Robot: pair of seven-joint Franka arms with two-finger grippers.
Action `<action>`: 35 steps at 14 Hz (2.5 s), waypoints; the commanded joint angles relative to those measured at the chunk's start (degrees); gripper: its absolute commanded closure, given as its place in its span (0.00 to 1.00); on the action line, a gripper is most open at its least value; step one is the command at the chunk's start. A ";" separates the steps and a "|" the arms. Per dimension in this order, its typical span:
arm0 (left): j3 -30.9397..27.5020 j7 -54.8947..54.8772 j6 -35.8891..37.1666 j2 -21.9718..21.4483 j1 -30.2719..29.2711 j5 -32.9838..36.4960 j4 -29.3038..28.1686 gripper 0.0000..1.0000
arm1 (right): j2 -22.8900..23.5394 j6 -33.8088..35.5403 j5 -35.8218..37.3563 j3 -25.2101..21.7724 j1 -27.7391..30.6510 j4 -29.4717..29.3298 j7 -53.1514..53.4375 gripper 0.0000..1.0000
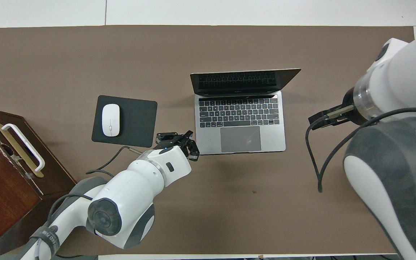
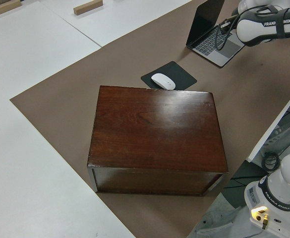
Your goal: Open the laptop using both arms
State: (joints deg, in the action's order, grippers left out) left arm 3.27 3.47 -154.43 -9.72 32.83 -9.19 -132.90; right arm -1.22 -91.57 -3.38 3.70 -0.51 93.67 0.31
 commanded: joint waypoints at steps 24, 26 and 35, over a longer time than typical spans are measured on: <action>0.07 -8.04 57.92 -2.41 -32.47 7.87 33.93 0.00 | -0.01 2.54 3.73 0.19 0.44 -0.16 1.80 0.00; 0.07 -8.12 57.66 -2.32 -34.23 7.87 33.67 0.00 | 0.26 3.15 3.73 -1.59 -0.63 -0.94 1.71 0.00; -0.28 -8.04 57.30 0.14 -34.41 9.98 33.06 0.00 | 0.17 2.98 3.29 -1.85 -0.54 -0.42 1.62 0.00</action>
State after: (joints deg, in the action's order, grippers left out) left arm 2.82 -4.21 -98.43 -9.92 -1.08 -0.82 -100.92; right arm -1.40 -89.77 -0.28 2.35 -0.62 94.06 1.72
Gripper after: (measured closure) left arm 0.000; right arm 0.000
